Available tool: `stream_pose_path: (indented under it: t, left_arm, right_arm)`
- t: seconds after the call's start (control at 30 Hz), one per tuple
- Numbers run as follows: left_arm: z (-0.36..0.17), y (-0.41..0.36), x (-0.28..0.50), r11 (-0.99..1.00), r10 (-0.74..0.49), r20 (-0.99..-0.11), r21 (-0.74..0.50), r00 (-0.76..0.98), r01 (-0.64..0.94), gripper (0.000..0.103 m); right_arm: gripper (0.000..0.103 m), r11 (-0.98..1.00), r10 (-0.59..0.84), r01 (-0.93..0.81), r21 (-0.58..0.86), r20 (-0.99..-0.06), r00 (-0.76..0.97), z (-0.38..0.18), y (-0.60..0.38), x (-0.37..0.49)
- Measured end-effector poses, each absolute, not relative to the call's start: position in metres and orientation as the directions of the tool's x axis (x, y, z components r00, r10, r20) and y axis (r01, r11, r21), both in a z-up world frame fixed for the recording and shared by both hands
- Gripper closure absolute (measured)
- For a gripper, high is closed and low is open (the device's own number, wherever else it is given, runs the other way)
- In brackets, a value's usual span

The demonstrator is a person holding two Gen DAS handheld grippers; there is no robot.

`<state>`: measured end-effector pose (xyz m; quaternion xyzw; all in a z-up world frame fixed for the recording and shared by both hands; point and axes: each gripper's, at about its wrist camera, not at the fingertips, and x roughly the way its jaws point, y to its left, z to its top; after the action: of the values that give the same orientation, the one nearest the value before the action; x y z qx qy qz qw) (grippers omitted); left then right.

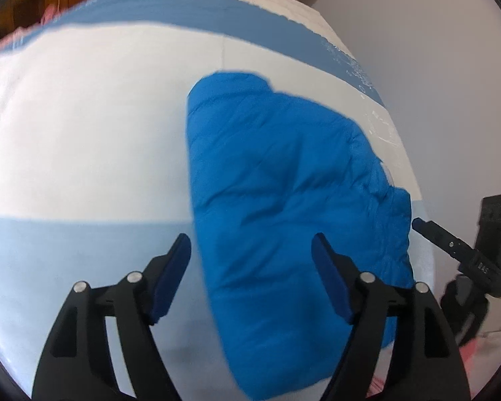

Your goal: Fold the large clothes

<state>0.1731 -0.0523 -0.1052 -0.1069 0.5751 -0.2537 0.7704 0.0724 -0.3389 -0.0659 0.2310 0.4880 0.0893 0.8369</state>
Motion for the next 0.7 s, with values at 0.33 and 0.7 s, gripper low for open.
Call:
stream_pose_path:
  t: [0.33, 0.7]
  left_arm:
    - [-0.156, -0.048, 0.171, 0.716, -0.690, -0.722, -0.667, 0.059, 0.204, 0.022]
    - [-0.163, -0.073, 0.169, 0.690, -0.714, -0.694, -0.675, 0.094, 0.261, 0.021]
  right_arm:
    - [0.015, 0.684, 0.604, 0.183, 0.706, -0.689, 0.401, -0.140, -0.362, 0.085]
    - [0.028, 0.482, 0.761, 0.162, 0.861, -0.503, 0.410, -0.180, -0.357, 0.095]
